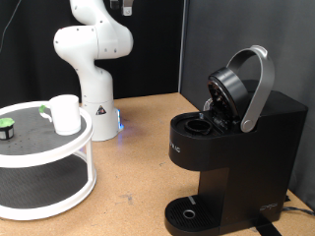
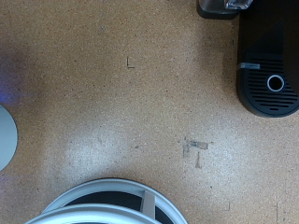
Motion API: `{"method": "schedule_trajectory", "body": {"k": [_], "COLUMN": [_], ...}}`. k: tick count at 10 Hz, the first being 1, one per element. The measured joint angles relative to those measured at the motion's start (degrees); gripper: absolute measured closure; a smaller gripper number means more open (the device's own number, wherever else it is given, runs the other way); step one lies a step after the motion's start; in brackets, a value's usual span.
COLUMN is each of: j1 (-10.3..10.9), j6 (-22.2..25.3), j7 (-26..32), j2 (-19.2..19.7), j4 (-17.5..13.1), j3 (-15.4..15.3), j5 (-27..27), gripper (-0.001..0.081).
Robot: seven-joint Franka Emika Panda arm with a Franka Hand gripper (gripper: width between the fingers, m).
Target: Make a cup of coffee with the keurig machine
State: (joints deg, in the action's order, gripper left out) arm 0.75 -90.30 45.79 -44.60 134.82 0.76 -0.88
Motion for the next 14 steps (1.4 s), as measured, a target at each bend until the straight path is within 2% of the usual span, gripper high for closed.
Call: {"method": "schedule_trajectory", "body": {"k": [2, 5, 8, 12, 14], "j1": [-0.11, -1.33, -2.63, -2.97, -3.60], "j6": [-1.15, 0.27, 2.17, 2.17, 2.24], "j7": [0.22, 4.28, 9.69, 10.79, 12.83], "j2": [-0.23, -1.80, -2.89, -3.24, -3.53], "j4": [0.10, 0.28, 0.28, 0.49, 0.82], "j3": [1.20, 6.35, 11.25, 12.30, 14.32], "j5": [0.00, 1.29, 5.47, 6.18, 8.43], "gripper": [0.0003, 0.0003, 0.0003, 0.0003, 0.0003]}}
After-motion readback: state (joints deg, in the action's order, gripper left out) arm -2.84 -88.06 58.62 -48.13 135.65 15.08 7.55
